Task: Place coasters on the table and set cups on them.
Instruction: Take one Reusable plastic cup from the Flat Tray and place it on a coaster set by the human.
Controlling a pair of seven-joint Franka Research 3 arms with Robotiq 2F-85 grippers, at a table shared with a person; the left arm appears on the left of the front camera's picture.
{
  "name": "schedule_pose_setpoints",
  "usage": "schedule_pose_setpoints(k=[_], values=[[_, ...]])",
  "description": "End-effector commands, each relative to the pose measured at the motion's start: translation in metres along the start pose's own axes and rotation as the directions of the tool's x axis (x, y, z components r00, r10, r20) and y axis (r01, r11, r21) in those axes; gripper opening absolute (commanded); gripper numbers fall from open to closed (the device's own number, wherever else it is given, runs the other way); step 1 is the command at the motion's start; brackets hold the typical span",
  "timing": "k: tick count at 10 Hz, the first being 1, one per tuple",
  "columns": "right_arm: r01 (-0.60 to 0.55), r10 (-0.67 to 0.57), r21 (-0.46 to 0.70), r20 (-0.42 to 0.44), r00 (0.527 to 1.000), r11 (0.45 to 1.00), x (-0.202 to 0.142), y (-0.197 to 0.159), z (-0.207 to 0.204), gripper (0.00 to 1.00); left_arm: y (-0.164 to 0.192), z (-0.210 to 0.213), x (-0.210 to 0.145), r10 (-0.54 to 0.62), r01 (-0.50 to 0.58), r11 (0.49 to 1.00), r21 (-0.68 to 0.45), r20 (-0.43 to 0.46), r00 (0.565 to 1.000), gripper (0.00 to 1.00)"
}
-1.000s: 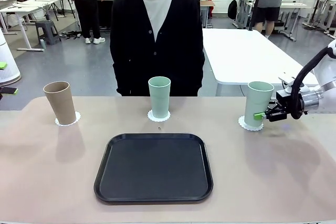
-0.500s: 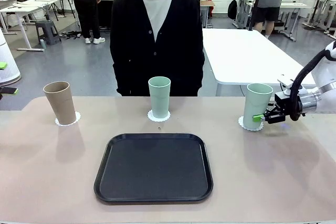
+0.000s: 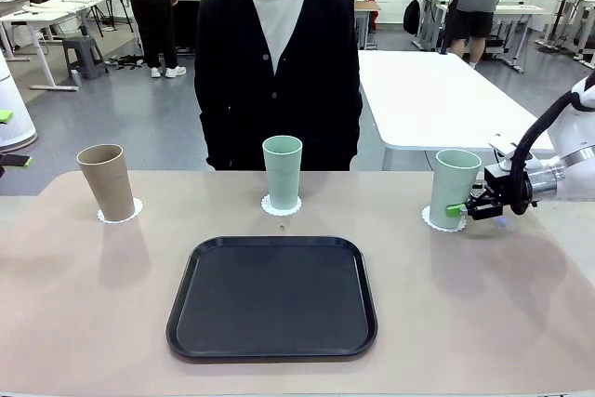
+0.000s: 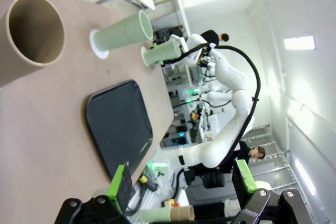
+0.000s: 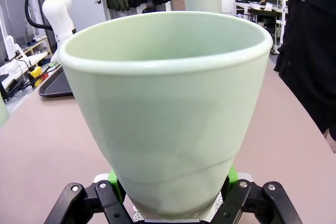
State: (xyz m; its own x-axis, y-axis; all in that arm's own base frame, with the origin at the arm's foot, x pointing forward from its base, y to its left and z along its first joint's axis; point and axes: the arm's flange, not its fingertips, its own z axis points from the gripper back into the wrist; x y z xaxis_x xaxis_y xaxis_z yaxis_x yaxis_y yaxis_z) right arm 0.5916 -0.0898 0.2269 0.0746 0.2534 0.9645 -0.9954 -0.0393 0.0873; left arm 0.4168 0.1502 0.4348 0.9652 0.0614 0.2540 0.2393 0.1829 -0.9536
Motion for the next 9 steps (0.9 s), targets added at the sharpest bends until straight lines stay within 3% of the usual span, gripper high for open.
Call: schedule_pose_setpoints(k=[1,2,9], values=[[-0.024,0.024,0.002,0.004,1.000,1.000,-0.002,-0.007,0.004,0.81,-0.001,0.001,0.000,-0.004,0.004,1.000,-0.001,0.005,1.000,1.00],[-0.022,0.022,0.001,-0.002,1.000,1.000,-0.003,-0.008,0.005,1.00,-0.001,0.001,0.000,-0.004,0.004,1.000,-0.001,0.005,1.000,1.00],[0.030,-0.029,0.002,-0.105,0.994,1.000,-0.003,-0.007,0.022,1.00,-0.001,0.001,0.000,-0.004,0.004,1.000,-0.001,0.005,1.000,1.00]])
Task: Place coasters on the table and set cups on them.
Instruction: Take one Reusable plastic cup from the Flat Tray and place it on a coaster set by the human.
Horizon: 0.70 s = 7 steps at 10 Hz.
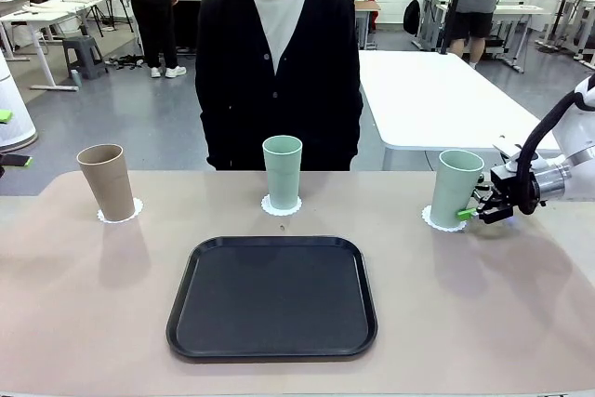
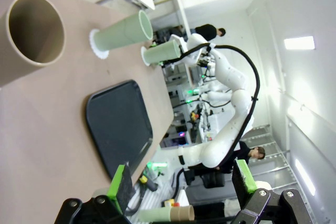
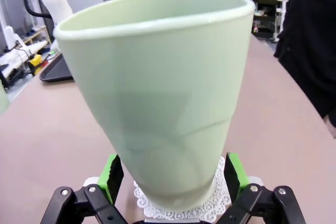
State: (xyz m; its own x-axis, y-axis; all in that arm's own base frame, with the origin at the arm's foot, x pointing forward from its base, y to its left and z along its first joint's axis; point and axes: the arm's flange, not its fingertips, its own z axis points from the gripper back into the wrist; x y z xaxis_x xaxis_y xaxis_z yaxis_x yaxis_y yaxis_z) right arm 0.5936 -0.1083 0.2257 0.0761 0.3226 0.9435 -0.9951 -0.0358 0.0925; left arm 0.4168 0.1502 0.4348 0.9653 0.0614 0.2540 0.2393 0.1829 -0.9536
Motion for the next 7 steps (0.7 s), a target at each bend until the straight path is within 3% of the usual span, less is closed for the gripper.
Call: schedule_pose_setpoints(k=[1,4,7], values=[[0.034,-0.034,0.001,-0.044,0.998,0.999,0.002,-0.006,0.009,1.00,-0.001,0.001,0.000,-0.004,0.004,1.000,-0.001,0.005,1.000,1.00],[0.054,-0.058,-0.044,-0.102,0.993,0.998,0.005,-0.003,0.032,1.00,-0.001,0.001,0.000,-0.004,0.004,1.000,-0.001,0.005,1.000,1.00],[0.120,-0.153,-0.140,-0.259,0.954,0.983,0.018,0.011,0.070,1.00,-0.001,0.001,0.000,-0.004,0.004,1.000,-0.001,0.005,1.000,1.00]])
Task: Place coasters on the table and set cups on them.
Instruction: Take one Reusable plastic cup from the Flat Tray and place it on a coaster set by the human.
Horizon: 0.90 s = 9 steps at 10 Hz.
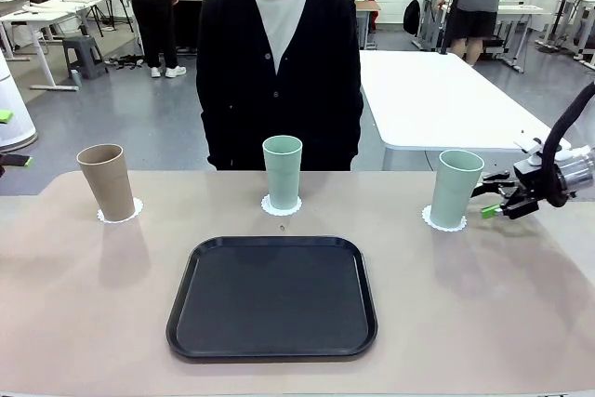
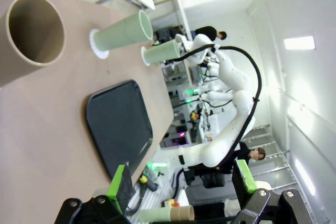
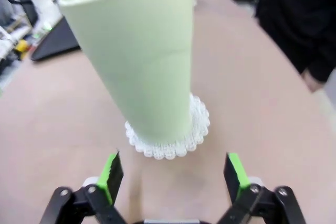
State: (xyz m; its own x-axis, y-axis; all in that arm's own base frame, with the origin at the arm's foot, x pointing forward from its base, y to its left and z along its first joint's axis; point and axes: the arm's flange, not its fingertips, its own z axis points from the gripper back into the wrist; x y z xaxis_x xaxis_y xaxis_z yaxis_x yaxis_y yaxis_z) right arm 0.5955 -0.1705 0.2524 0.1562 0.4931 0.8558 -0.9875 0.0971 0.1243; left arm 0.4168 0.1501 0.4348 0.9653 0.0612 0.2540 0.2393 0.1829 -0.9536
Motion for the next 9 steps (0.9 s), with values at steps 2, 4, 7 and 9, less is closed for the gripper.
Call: schedule_pose_setpoints(k=[2,4,7,9], values=[[0.149,-0.171,-0.134,-0.164,0.972,0.980,0.058,0.045,0.025,1.00,-0.001,0.001,0.000,-0.004,0.004,1.000,-0.001,0.005,1.000,1.00],[0.178,-0.247,-0.311,-0.200,0.948,0.934,0.137,0.105,0.038,1.00,-0.001,0.001,0.000,-0.004,0.004,1.000,-0.001,0.005,1.000,1.00],[0.359,-0.599,-0.575,-0.302,0.742,0.735,0.212,0.158,0.042,1.00,-0.001,0.001,0.000,-0.004,0.004,1.000,-0.001,0.005,1.000,1.00],[0.367,-0.748,-0.709,-0.339,0.570,0.602,0.254,0.187,0.035,1.00,-0.001,0.001,0.000,-0.004,0.004,1.000,-0.001,0.005,1.000,1.00]])
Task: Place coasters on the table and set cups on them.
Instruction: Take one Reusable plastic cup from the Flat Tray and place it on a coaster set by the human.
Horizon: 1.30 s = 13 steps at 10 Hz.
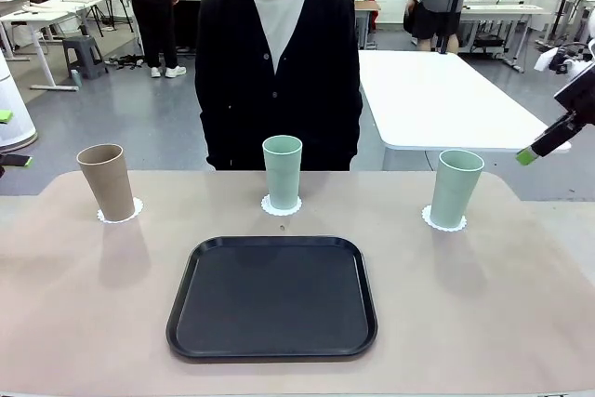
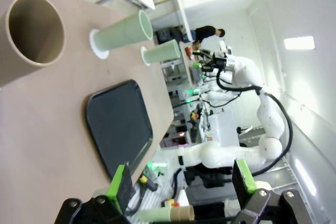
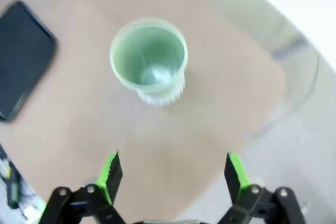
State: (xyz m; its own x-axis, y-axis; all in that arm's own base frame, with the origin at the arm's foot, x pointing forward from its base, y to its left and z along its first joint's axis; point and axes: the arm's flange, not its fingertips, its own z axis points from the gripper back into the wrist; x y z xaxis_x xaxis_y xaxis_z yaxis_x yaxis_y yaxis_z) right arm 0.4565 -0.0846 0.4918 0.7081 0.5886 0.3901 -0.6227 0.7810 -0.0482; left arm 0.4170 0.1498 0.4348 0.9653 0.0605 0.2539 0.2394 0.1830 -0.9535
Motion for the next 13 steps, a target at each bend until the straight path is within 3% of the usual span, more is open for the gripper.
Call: schedule_pose_setpoints(k=[1,4,5,13], values=[[0.182,-0.181,-0.015,-0.219,0.959,0.983,0.028,0.041,0.028,1.00,-0.001,0.001,-0.001,-0.004,0.004,1.000,-0.001,0.006,1.000,1.00],[0.173,-0.157,0.054,-0.225,0.962,0.983,0.031,0.054,0.063,1.00,-0.001,0.001,-0.001,-0.004,0.004,1.000,-0.001,0.006,1.000,1.00],[0.165,-0.174,-0.058,-0.247,0.953,0.985,0.019,0.053,0.038,1.00,-0.001,0.001,-0.001,-0.004,0.004,1.000,-0.001,0.006,1.000,1.00],[0.165,-0.174,-0.058,-0.247,0.953,0.985,0.019,0.053,0.038,1.00,-0.001,0.001,-0.001,-0.004,0.004,1.000,-0.001,0.006,1.000,1.00]])
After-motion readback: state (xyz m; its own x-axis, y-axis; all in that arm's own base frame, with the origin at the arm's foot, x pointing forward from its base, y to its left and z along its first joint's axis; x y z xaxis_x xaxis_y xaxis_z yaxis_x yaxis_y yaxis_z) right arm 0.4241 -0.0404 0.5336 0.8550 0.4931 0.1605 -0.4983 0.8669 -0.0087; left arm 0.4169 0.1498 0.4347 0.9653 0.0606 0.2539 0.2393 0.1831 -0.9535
